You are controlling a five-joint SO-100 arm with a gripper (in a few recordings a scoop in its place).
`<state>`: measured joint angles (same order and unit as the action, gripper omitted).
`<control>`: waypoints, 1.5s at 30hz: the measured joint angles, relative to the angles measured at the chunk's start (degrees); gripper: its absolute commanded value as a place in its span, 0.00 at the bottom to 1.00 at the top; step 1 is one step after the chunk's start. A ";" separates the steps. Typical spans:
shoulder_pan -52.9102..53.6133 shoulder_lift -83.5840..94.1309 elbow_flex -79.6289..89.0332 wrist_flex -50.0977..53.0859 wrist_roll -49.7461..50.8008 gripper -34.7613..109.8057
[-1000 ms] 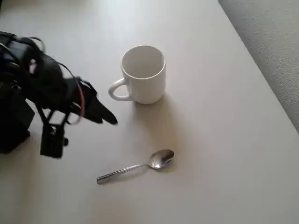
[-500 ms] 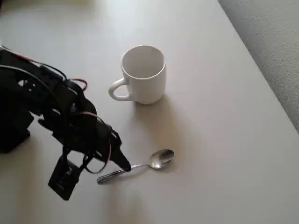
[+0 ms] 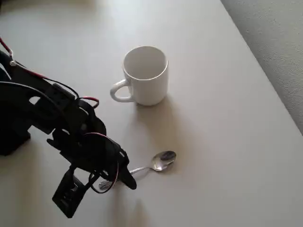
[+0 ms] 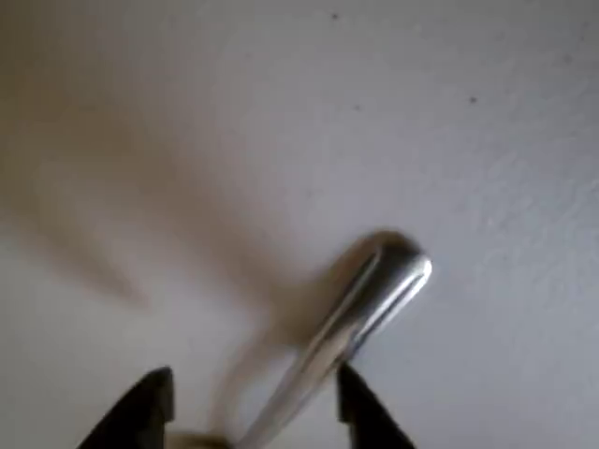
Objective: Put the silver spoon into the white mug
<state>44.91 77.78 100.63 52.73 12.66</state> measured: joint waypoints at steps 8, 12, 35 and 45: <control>0.00 -4.66 -6.77 5.71 -0.53 0.23; 0.18 -9.84 -14.24 11.78 -1.93 0.23; 0.26 -12.22 -22.94 21.88 -4.31 0.23; 0.18 -5.10 -22.94 24.79 -4.31 0.23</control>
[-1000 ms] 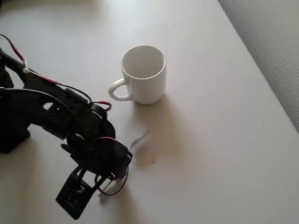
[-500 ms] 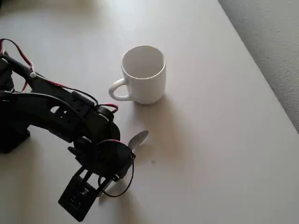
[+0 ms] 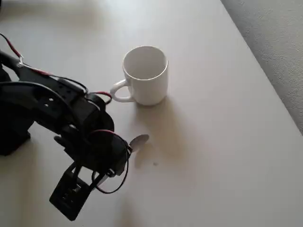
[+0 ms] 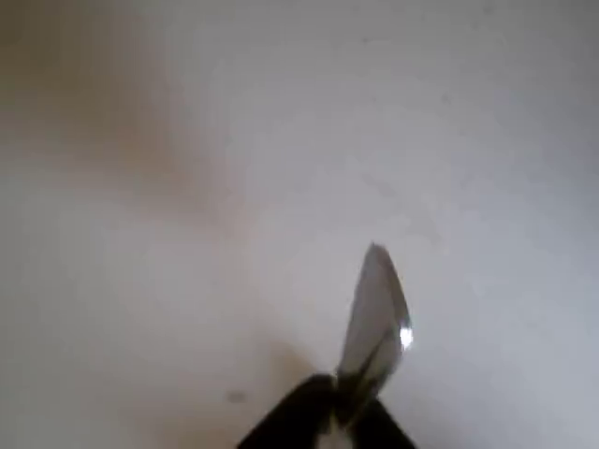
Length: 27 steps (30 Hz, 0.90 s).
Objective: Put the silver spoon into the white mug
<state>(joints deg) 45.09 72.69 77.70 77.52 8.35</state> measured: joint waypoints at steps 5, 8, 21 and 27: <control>-0.97 1.67 -1.32 2.11 0.00 0.23; -1.49 2.99 -3.43 3.78 0.00 0.23; -2.46 5.89 -8.88 9.14 0.00 0.23; -2.81 6.86 -10.99 10.72 0.00 0.23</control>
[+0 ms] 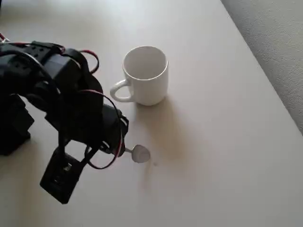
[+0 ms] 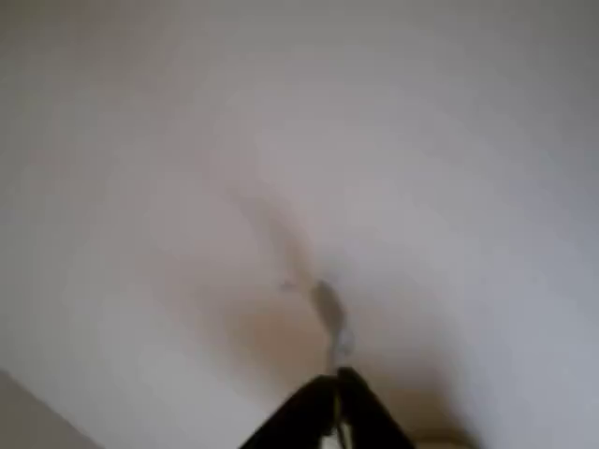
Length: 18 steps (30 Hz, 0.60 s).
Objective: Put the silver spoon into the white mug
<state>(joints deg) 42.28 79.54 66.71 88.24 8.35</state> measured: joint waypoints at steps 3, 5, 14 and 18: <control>0.00 0.09 0.00 0.26 0.00 0.23; 0.00 0.09 0.00 0.26 0.00 0.23; -0.09 -6.68 -0.26 0.35 -4.22 0.23; -0.18 -12.57 -0.44 0.00 -6.68 0.23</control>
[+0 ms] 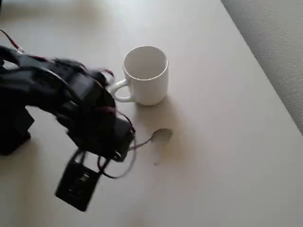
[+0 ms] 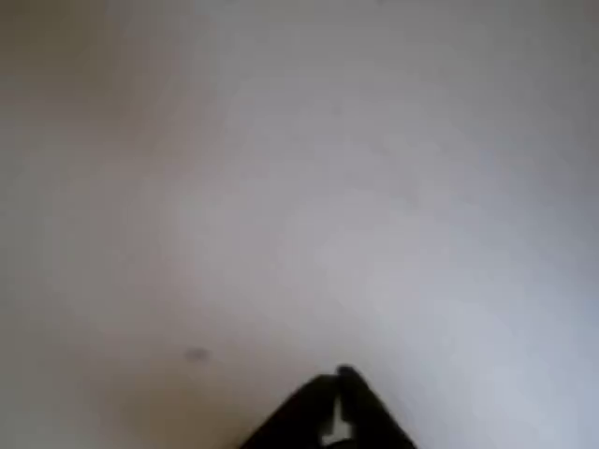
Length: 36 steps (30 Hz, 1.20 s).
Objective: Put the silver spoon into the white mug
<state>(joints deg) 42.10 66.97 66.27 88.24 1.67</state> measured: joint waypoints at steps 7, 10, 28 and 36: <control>0.35 -6.77 -0.35 -0.35 -1.85 0.25; 0.35 -7.56 -0.35 -0.88 -1.93 0.36; -14.24 -7.56 -1.85 -5.54 1.67 0.38; -15.56 -7.56 -8.96 -5.36 2.81 0.38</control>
<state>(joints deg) 26.54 59.41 57.30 82.88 4.48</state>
